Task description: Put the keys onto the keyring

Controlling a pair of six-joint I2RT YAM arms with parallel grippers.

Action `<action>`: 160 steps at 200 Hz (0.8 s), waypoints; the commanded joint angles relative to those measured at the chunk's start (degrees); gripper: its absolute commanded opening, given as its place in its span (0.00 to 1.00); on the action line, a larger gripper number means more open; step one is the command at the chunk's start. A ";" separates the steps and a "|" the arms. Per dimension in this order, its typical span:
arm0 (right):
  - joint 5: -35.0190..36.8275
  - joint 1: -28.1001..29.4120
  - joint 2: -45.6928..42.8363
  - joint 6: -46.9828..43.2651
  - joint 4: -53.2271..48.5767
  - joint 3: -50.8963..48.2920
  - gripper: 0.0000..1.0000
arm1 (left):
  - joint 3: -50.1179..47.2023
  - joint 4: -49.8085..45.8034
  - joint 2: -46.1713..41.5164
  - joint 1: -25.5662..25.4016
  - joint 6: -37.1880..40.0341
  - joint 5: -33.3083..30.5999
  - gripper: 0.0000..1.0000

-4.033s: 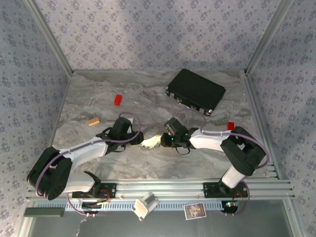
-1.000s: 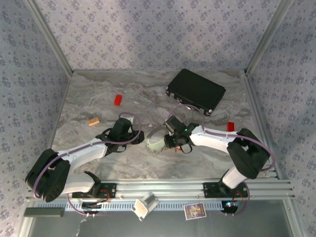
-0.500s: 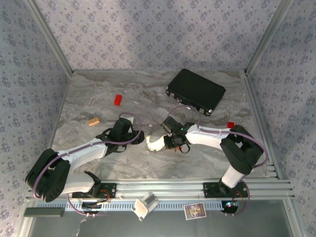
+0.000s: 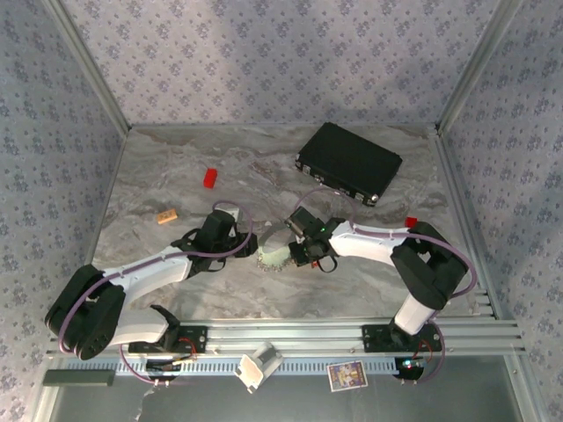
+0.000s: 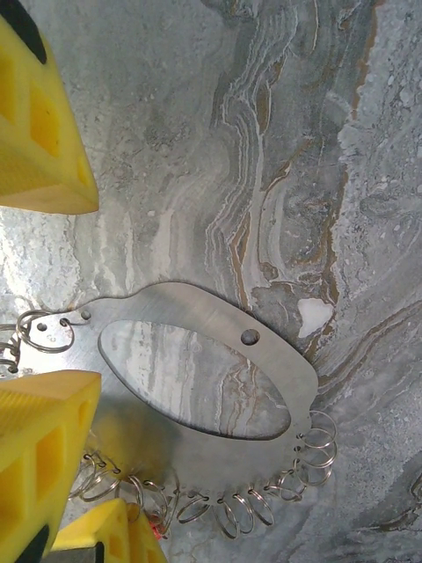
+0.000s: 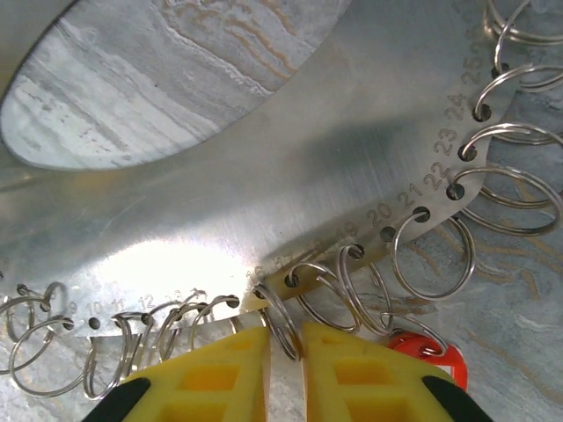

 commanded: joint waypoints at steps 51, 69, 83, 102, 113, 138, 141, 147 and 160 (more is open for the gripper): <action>1.86 -0.09 -2.74 -0.85 -3.03 2.49 0.29 | -0.93 0.93 -0.82 -0.29 -0.03 -0.43 0.50; 1.59 -0.12 -1.16 -0.91 -3.17 2.94 0.29 | -0.81 0.98 -0.69 -0.32 -0.07 -0.41 0.50; 2.38 -0.13 -0.28 -0.53 -3.28 3.12 0.28 | -0.82 0.85 -0.81 -0.29 0.00 -0.40 0.50; 4.12 -0.13 0.42 -0.05 -3.69 3.21 0.28 | -0.90 0.85 -0.84 -0.29 -0.15 -0.49 0.50; 4.68 -0.10 0.90 0.31 -4.10 3.36 0.28 | -0.92 0.84 -0.81 -0.30 -0.13 -0.47 0.50; 4.38 -0.14 1.98 0.32 -4.08 3.27 0.28 | -0.90 1.02 -0.60 -0.30 -0.11 -0.41 0.50; 4.36 -0.16 2.06 0.32 -3.99 3.22 0.28 | -0.83 1.02 -0.55 -0.29 -0.15 -0.34 0.50; 4.21 -0.16 2.26 0.32 -3.73 3.18 0.28 | -0.83 1.02 -0.61 -0.34 -0.11 -0.39 0.50; 3.71 -0.20 2.69 0.32 -3.27 3.20 0.28 | -0.81 0.94 -0.61 -0.34 -0.16 -0.28 0.50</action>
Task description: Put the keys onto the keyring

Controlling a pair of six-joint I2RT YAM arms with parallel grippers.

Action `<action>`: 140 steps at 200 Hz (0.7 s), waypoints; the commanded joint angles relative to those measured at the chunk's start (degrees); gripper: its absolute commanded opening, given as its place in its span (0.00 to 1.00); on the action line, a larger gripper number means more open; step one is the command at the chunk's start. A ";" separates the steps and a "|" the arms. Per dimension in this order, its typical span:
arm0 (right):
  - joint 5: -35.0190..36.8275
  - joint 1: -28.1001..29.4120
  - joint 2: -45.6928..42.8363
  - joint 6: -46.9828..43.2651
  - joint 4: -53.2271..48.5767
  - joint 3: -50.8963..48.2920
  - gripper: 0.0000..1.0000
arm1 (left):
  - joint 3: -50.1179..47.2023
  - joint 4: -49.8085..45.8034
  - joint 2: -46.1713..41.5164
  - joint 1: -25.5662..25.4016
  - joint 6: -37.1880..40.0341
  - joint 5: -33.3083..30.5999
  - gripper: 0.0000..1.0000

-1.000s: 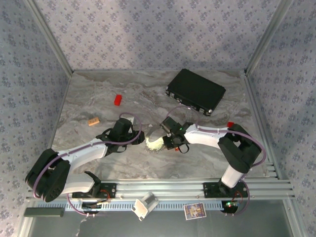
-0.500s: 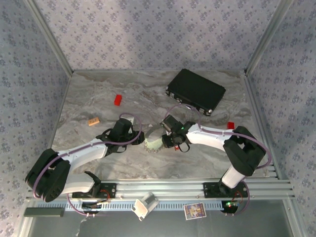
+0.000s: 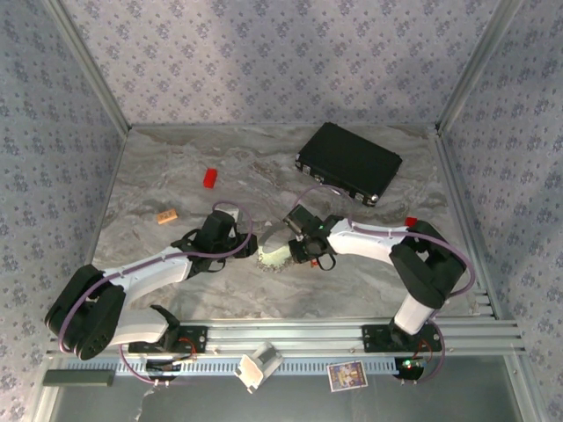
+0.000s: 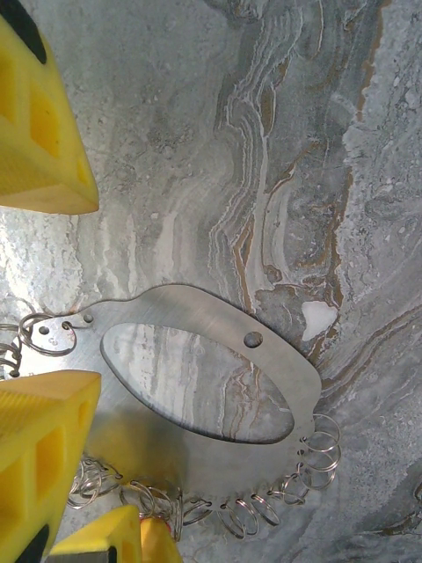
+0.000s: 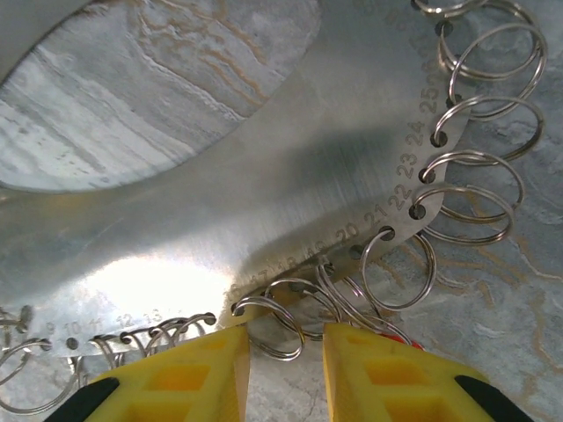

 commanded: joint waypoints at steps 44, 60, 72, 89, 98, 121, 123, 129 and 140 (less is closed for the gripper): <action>-0.71 -0.11 2.58 0.56 0.33 1.40 0.24 | -0.38 0.71 -0.69 -0.26 -0.10 -0.39 0.50; -1.05 -0.17 2.49 0.45 0.67 1.48 0.20 | -0.29 0.76 -0.60 -0.27 -0.11 -0.34 0.50; -1.15 -0.12 2.21 0.43 0.74 1.53 0.16 | -0.29 0.79 -0.44 -0.34 -0.07 -0.28 0.50; -1.11 -0.17 1.54 0.39 0.73 1.55 0.13 | -0.18 0.89 -0.27 -0.29 -0.07 -0.36 0.50; -1.06 -0.15 1.25 0.39 0.55 1.68 0.12 | -0.20 0.85 -0.16 -0.29 -0.06 -0.34 0.50; -0.90 -0.08 0.56 0.10 0.10 2.06 0.08 | -0.20 0.98 -0.15 -0.34 -0.05 -0.29 0.50; -0.90 -0.04 0.46 0.07 0.14 2.07 0.07 | -0.11 0.96 -0.09 -0.34 0.00 -0.30 0.50; -0.93 -0.02 0.24 -0.01 0.06 2.18 0.06 | -0.17 0.98 -0.07 -0.27 -0.07 -0.36 0.50; -1.05 0.09 -0.08 -0.13 -0.07 2.29 0.05 | -0.21 0.98 -0.16 -0.34 -0.05 -0.36 0.50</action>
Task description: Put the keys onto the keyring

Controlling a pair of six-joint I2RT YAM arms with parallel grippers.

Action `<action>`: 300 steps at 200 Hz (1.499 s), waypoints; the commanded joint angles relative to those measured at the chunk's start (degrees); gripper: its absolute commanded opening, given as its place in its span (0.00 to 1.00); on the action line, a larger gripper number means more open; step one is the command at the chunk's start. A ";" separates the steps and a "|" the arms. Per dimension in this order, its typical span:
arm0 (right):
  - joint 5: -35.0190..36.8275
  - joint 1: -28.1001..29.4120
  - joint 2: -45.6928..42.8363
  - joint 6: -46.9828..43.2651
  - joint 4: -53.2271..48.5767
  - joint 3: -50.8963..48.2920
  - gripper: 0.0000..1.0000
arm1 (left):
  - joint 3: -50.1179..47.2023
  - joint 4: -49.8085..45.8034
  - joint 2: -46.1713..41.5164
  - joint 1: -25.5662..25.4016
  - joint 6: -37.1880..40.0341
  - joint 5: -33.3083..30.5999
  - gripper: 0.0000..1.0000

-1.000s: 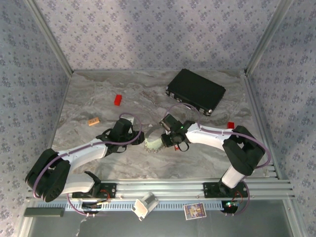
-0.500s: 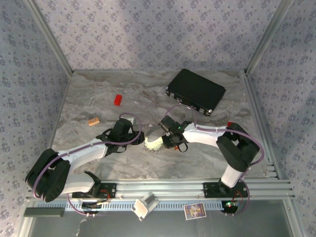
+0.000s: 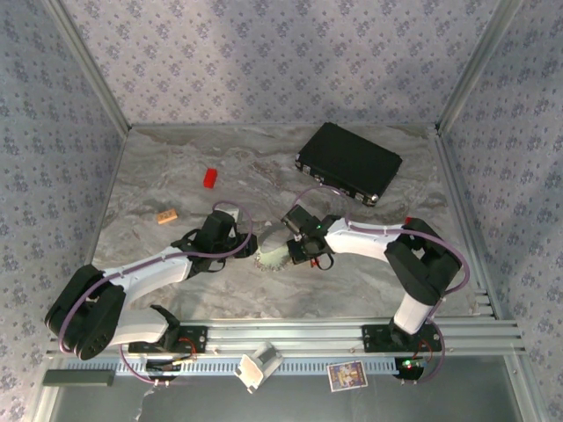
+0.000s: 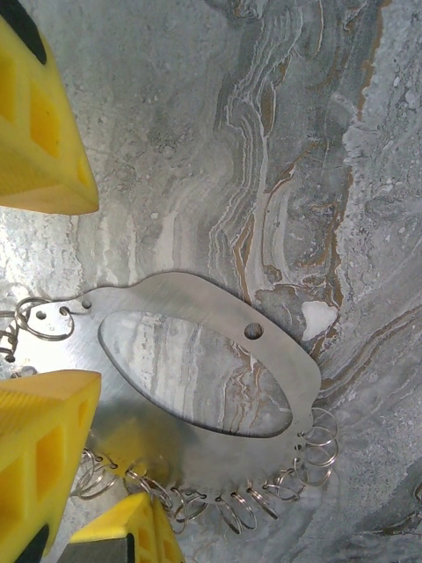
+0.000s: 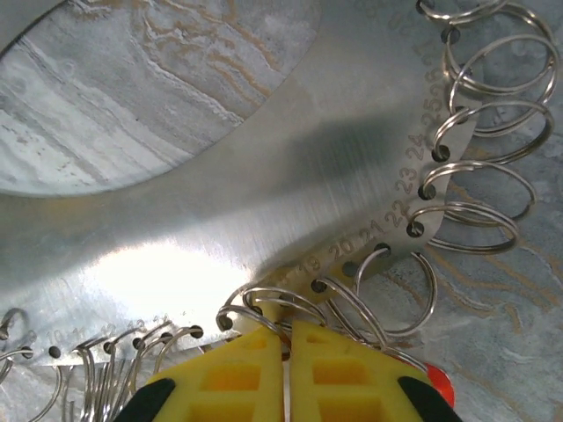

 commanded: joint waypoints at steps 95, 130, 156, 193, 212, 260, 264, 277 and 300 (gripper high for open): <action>-2.29 0.60 -0.76 -1.69 -0.16 2.28 0.11 | -0.64 0.63 -0.68 -0.31 -0.01 -0.51 0.50; -2.52 0.53 0.24 -2.20 0.32 2.79 0.16 | -0.73 0.36 -0.94 -0.32 0.11 -0.69 0.50; -2.94 0.44 0.99 -2.50 0.36 3.28 0.18 | -0.73 0.36 -0.95 -0.32 0.12 -0.74 0.50; -2.45 0.27 2.20 -2.48 -0.19 4.07 0.17 | -0.73 0.36 -0.97 -0.26 0.08 -0.73 0.50; -1.53 0.29 2.29 -2.43 -0.76 4.35 0.15 | -0.73 0.30 -1.12 -0.34 0.11 -0.67 0.50; 0.19 0.36 0.89 -3.09 -1.47 4.61 0.01 | -0.73 0.14 -1.57 -0.27 0.38 -0.97 0.50; 0.32 0.51 0.65 -3.20 -1.44 4.49 0.00 | -0.73 0.17 -1.76 -0.28 0.35 -0.96 0.49; 0.63 0.63 -0.78 -4.19 -1.09 4.24 0.00 | -0.95 0.61 -3.03 -0.29 1.07 -1.07 0.49; 1.32 1.17 -5.20 -7.41 0.87 2.92 0.00 | -1.39 1.46 -7.40 -0.49 3.87 -2.26 0.49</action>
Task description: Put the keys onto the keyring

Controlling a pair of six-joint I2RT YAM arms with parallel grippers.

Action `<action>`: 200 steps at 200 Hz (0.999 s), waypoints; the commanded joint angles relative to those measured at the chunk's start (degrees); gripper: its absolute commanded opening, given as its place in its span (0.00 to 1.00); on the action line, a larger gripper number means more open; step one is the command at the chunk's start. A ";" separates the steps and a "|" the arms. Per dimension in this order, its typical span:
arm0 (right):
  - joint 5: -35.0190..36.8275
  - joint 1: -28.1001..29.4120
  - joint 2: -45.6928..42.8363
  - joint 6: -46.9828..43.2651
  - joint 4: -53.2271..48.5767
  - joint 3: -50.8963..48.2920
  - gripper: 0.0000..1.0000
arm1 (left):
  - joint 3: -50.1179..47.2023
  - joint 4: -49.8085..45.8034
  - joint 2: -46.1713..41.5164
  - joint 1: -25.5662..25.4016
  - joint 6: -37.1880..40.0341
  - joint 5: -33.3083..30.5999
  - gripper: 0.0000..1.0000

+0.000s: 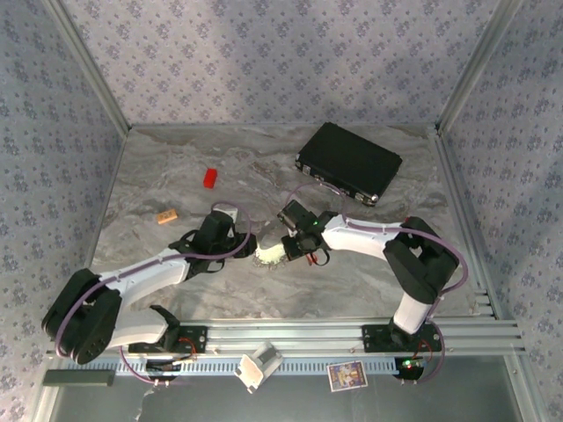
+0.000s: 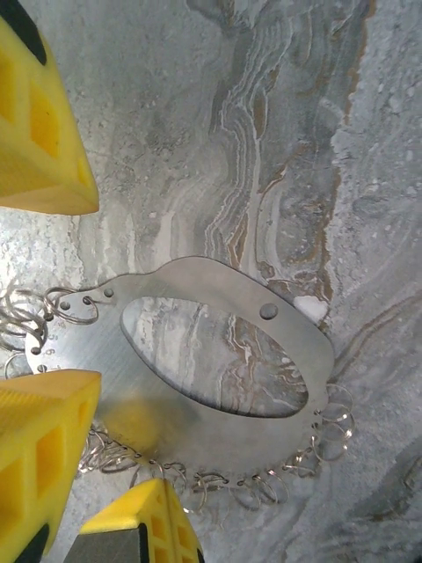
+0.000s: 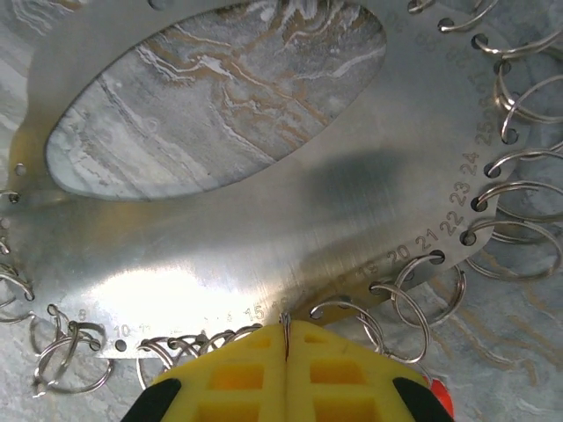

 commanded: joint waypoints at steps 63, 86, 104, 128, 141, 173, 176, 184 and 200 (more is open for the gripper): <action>-3.93 -0.24 -17.91 -17.26 9.35 -3.67 0.00 | -1.30 1.41 -19.21 -0.58 14.87 -4.03 0.49; -11.03 -2.06 -20.44 -21.85 12.23 -4.47 0.00 | -1.04 1.30 -22.98 -0.69 20.73 -3.01 0.49; -17.72 -3.47 -22.29 -25.65 14.63 -5.67 0.00 | -0.37 0.74 -24.40 -0.74 26.17 0.73 0.47; -26.40 -4.47 -25.09 -30.70 19.01 -8.69 0.00 | 0.39 0.46 -24.73 -0.78 29.92 4.47 0.45; -30.31 -4.76 -26.03 -32.60 19.99 -9.72 0.00 | 0.52 1.03 -24.50 -0.78 31.26 6.98 0.42; -35.18 -4.86 -26.92 -35.39 18.95 -10.06 0.00 | 0.10 3.32 -23.39 -0.96 32.75 14.02 0.38; -35.49 -4.85 -27.00 -35.53 18.93 -10.14 0.00 | 0.21 3.43 -23.33 -1.03 32.90 14.90 0.37; -36.10 -4.85 -27.27 -35.64 19.10 -10.26 0.00 | 0.11 3.72 -23.16 -1.05 33.68 17.62 0.36; -37.33 -4.76 -27.85 -35.89 19.20 -10.50 0.00 | 0.00 3.99 -22.98 -1.26 35.43 21.95 0.33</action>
